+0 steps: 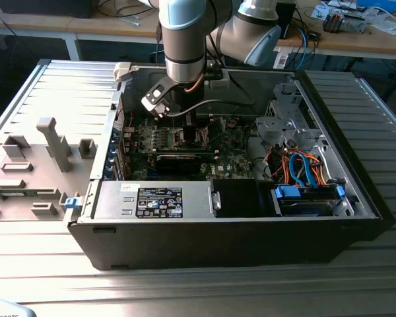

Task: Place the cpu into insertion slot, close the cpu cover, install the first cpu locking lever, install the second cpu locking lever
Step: 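Place the cpu into insertion slot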

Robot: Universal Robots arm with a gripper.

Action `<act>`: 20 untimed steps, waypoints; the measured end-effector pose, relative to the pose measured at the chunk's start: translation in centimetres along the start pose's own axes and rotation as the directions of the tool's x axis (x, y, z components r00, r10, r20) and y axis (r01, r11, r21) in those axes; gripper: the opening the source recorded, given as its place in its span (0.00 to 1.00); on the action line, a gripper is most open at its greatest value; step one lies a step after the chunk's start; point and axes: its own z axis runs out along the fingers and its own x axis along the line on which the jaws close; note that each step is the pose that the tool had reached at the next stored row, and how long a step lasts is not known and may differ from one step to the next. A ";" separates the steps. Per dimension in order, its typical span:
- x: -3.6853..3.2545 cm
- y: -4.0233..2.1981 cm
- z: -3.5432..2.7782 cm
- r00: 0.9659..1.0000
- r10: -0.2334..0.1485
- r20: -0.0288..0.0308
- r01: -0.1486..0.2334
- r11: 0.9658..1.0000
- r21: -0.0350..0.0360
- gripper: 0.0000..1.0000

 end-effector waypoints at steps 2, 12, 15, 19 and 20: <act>-0.01 0.01 0.00 1.000 0.000 0.001 0.000 1.000 0.000 0.62; 0.01 0.05 -0.30 1.000 0.000 0.002 0.000 1.000 0.000 0.62; -0.05 0.05 -0.28 1.000 0.000 0.002 0.000 1.000 0.000 0.62; -0.15 0.03 -0.13 1.000 0.000 0.002 0.000 1.000 0.003 0.62; -0.16 0.02 -0.10 1.000 0.000 0.002 0.000 1.000 0.003 0.62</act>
